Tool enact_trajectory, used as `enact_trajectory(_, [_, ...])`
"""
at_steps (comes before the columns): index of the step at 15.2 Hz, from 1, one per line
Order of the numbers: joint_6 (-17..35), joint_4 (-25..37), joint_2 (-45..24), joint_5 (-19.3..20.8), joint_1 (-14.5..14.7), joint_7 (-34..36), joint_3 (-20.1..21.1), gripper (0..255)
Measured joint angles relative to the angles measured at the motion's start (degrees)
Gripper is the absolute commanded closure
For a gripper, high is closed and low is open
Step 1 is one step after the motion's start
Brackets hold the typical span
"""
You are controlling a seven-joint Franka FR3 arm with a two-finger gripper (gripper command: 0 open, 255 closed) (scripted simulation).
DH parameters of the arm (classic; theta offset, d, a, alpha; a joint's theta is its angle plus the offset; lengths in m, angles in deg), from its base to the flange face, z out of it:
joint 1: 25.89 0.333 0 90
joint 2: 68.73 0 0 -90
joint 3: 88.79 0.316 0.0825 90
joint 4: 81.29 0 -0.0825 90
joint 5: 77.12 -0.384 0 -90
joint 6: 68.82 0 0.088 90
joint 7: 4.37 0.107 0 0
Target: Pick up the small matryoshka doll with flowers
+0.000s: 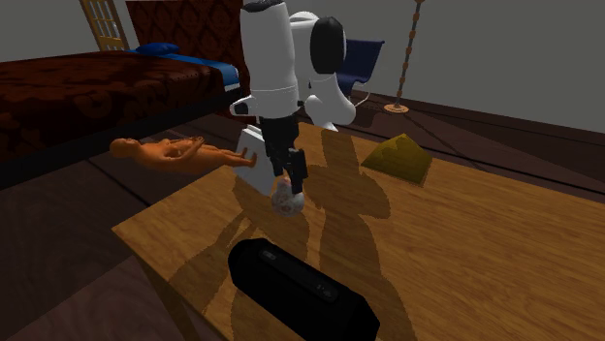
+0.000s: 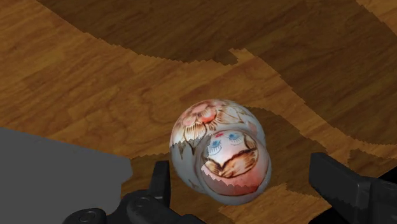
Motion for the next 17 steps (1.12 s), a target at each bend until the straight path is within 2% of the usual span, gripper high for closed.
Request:
enact_trajectory(1, [0.15,0.00,-0.18,0.06,-0.01,-0.05,-0.04,255])
enact_trajectory(12, [-0.12,0.15,-0.26,0.11,-0.10,-0.07,-0.14,255])
enact_trajectory(17, [-4.56,6.15,-2.03,0.89,1.16,0.37,-0.24,255])
